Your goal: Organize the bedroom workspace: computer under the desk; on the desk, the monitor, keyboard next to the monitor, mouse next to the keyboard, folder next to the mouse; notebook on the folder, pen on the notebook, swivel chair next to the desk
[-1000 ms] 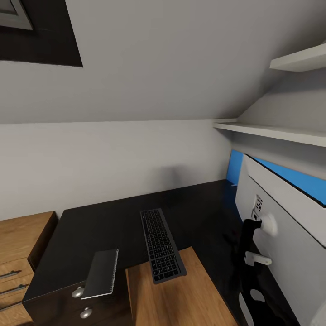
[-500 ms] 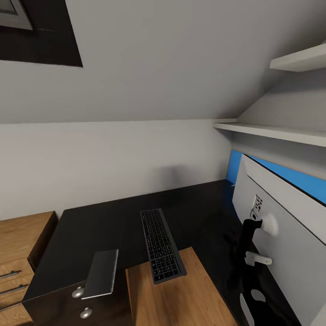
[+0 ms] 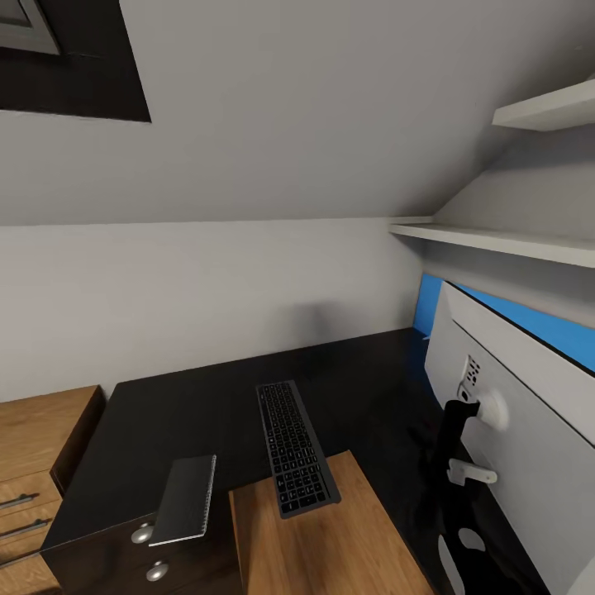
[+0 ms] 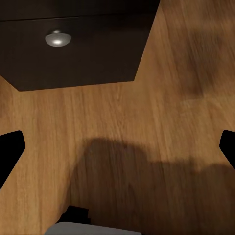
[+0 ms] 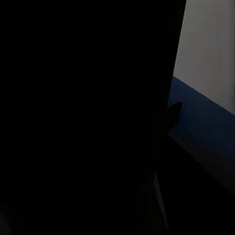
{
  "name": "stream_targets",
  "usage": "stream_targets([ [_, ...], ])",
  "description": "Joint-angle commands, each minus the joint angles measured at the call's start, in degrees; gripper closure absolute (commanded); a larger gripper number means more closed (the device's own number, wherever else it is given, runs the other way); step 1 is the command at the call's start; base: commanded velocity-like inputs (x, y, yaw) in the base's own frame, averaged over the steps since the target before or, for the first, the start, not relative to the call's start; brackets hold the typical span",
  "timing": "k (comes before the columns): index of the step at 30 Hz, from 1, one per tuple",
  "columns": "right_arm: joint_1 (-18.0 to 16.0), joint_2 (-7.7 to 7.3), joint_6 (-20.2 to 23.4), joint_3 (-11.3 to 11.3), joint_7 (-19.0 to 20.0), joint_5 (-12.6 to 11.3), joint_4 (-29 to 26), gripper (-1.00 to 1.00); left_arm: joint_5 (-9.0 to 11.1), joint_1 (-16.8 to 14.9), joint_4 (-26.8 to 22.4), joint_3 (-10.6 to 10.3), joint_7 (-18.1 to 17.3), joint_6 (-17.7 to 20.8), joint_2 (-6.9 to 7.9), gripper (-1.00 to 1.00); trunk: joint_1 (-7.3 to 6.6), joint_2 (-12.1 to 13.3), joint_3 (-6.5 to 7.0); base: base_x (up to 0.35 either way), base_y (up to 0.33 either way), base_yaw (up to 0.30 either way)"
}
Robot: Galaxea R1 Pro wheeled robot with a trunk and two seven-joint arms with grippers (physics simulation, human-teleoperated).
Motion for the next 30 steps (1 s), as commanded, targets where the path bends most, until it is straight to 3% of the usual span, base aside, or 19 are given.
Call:
stream_targets([
  [1,-0.1,0.07,-0.1,-0.2,-0.2,0.7,0.0,1.0,0.1,0.0,-0.1,0.1,0.0,-0.1,-0.04,-1.0,0.0,0.0,-0.05,0.0,0.0,0.0],
  [18,-0.1,0.07,-0.1,-0.2,-0.2,0.7,0.0,1.0,0.1,0.0,-0.1,0.1,0.0,-0.1,-0.04,-1.0,0.0,0.0,-0.05,-0.042,-0.026,0.0],
  [30,-0.1,0.06,-0.1,-0.2,-0.2,0.7,0.0,1.0,0.1,0.0,-0.1,0.1,0.0,-0.1,-0.04,-1.0,0.0,0.0,-0.05,-0.278,-0.001,0.0],
])
